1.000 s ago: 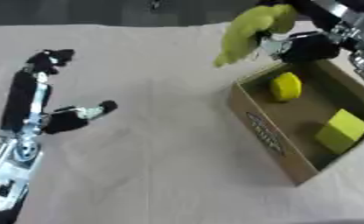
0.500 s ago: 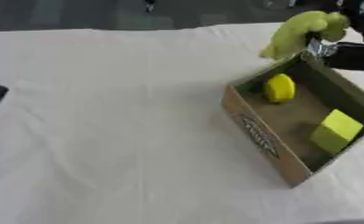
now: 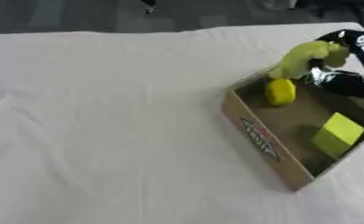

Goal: Pick up the objects with one hand, pass them to the other hand, and then place them into the box on the other side of the table.

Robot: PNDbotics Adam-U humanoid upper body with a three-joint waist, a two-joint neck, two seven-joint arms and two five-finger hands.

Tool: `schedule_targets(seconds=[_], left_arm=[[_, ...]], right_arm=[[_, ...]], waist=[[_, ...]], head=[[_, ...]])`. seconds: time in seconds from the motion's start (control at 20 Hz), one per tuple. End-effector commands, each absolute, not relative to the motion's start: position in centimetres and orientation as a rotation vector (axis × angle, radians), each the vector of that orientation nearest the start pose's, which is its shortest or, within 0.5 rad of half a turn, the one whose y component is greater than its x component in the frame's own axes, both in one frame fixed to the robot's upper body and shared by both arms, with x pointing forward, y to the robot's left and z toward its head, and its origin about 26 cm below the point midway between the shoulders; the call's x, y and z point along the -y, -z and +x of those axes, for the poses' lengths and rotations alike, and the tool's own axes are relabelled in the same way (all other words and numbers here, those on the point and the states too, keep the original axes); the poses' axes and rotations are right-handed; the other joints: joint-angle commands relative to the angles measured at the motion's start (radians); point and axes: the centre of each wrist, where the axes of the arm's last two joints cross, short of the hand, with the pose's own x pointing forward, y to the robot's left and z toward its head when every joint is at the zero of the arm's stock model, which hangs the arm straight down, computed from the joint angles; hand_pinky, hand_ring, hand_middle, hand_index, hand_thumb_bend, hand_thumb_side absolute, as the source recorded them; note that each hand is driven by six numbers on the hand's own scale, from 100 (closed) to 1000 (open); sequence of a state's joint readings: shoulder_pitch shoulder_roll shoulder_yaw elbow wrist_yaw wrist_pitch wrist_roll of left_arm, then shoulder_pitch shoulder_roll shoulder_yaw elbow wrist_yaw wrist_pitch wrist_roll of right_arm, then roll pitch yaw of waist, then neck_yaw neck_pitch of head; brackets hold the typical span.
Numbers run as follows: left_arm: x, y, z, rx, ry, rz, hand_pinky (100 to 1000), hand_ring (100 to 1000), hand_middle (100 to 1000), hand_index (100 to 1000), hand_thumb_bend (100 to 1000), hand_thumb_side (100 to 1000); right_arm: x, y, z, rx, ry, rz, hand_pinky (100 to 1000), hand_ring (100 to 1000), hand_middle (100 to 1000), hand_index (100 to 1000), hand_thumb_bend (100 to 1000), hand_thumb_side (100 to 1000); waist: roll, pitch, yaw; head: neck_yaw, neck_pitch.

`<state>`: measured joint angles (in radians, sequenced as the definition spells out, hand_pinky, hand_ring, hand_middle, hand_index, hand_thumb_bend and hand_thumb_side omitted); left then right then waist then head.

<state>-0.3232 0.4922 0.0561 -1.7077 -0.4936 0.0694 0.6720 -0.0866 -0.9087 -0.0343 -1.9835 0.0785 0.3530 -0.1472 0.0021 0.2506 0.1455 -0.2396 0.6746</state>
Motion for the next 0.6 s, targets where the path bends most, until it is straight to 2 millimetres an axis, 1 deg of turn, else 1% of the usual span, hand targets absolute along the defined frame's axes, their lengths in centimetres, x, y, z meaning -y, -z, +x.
schedule_targets(seconds=[0.05, 0.15, 0.2, 0.3, 0.35, 0.45, 0.55, 0.6], left_arm=[[-33.6, -18.1, 33.4, 2.122, 0.007, 1.371, 640, 659, 639, 793, 809, 497], [-33.7, -18.1, 33.4, 2.119, 0.006, 1.382, 641, 659, 639, 793, 809, 497], [-33.8, -18.1, 33.4, 2.116, 0.005, 1.388, 641, 660, 640, 793, 808, 497], [-33.9, -18.2, 33.4, 2.111, 0.006, 1.398, 642, 661, 641, 793, 809, 497], [-33.9, -18.2, 33.4, 2.109, 0.008, 1.403, 642, 661, 641, 793, 809, 497], [-34.1, -18.2, 33.3, 2.104, 0.006, 1.413, 642, 661, 641, 794, 808, 497], [-34.2, -18.1, 33.3, 2.099, 0.003, 1.421, 642, 662, 641, 794, 808, 497], [-34.2, -18.1, 33.2, 2.097, 0.000, 1.425, 642, 662, 642, 794, 808, 497]], right_arm=[[36.0, -22.4, 27.1, 1.645, -0.674, -0.978, 903, 732, 556, 808, 100, 121], [36.3, -22.2, 27.2, 1.618, -0.695, -1.005, 904, 776, 606, 843, 100, 140], [36.5, -22.1, 27.3, 1.600, -0.704, -1.022, 906, 822, 670, 882, 100, 160], [36.9, -21.8, 27.4, 1.568, -0.716, -1.069, 914, 881, 752, 936, 100, 200], [37.1, -21.6, 27.5, 1.547, -0.726, -1.087, 918, 904, 778, 951, 105, 224], [37.6, -21.2, 27.6, 1.502, -0.755, -1.120, 931, 953, 829, 973, 179, 260], [37.9, -21.0, 27.7, 1.463, -0.776, -1.152, 950, 1000, 877, 994, 230, 285], [38.1, -20.9, 27.7, 1.449, -0.786, -1.165, 956, 1000, 890, 1000, 247, 296]], waist=[[0.001, -0.011, 0.003], [0.001, -0.012, 0.003], [0.001, -0.012, 0.004], [0.001, -0.012, 0.004], [0.001, -0.013, 0.005], [0.001, -0.013, 0.005], [0.001, -0.013, 0.005], [0.001, -0.013, 0.004]], head=[[-0.002, -0.008], [-0.003, -0.008], [-0.003, -0.008], [-0.003, -0.008], [-0.003, -0.007], [-0.002, -0.008], [0.000, -0.009], [0.001, -0.009]])
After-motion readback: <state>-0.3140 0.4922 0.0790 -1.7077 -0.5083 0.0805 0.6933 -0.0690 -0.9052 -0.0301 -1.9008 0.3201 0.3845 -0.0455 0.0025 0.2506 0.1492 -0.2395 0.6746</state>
